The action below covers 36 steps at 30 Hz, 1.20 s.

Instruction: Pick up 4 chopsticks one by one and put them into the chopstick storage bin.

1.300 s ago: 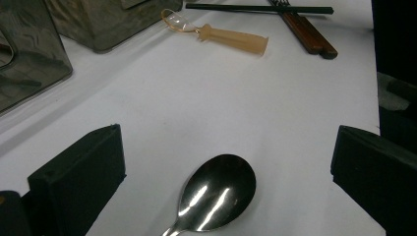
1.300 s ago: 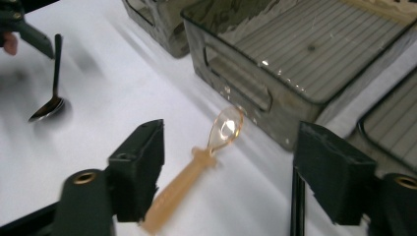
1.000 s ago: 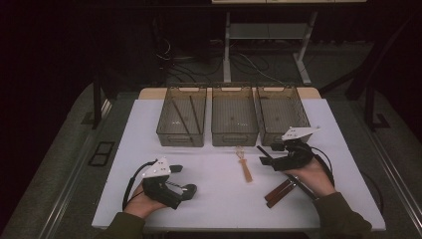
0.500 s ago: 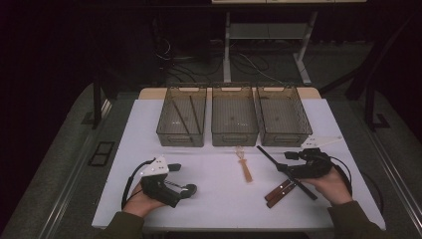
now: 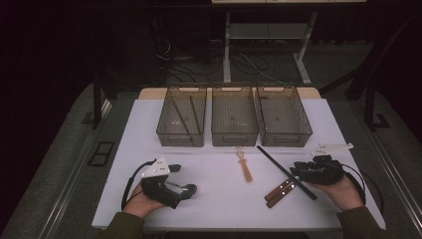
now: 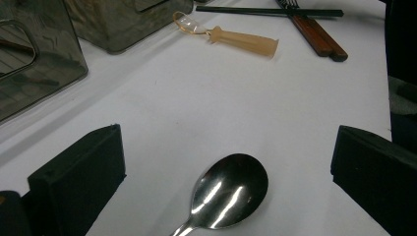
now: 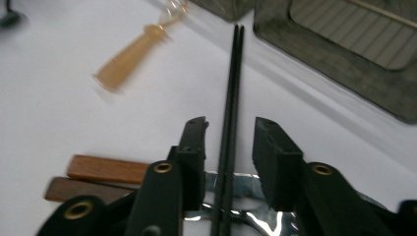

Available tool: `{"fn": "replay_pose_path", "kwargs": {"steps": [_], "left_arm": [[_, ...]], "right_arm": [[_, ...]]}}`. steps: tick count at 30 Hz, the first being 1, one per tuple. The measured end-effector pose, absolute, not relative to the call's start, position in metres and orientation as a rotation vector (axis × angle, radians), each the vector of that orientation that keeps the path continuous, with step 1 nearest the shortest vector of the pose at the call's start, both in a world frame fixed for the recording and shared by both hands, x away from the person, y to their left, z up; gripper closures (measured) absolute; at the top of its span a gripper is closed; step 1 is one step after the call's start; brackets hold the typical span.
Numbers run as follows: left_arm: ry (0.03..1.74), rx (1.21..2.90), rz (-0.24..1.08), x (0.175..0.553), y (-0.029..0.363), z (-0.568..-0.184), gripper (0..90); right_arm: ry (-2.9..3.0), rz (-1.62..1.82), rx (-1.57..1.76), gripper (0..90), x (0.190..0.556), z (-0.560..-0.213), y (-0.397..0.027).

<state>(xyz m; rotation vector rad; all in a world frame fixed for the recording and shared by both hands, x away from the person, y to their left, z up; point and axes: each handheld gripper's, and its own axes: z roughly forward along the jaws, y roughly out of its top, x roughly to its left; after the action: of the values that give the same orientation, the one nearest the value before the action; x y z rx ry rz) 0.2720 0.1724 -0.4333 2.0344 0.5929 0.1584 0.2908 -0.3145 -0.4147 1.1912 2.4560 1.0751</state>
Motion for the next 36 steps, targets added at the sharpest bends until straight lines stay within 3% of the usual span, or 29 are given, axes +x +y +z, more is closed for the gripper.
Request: {"fn": "replay_pose_path", "kwargs": {"steps": [10, 36], "left_arm": [[0.589, 2.036, 0.159, 0.271, 0.172, -0.433, 0.0], [0.588, 2.04, 0.157, 0.271, 0.171, -0.433, 0.0]], "right_arm": [[2.487, 1.058, 1.221, 78.7, 0.302, -0.426, -0.311], [2.529, 0.977, 1.203, 82.9, 0.307, -0.435, -0.305]]}}
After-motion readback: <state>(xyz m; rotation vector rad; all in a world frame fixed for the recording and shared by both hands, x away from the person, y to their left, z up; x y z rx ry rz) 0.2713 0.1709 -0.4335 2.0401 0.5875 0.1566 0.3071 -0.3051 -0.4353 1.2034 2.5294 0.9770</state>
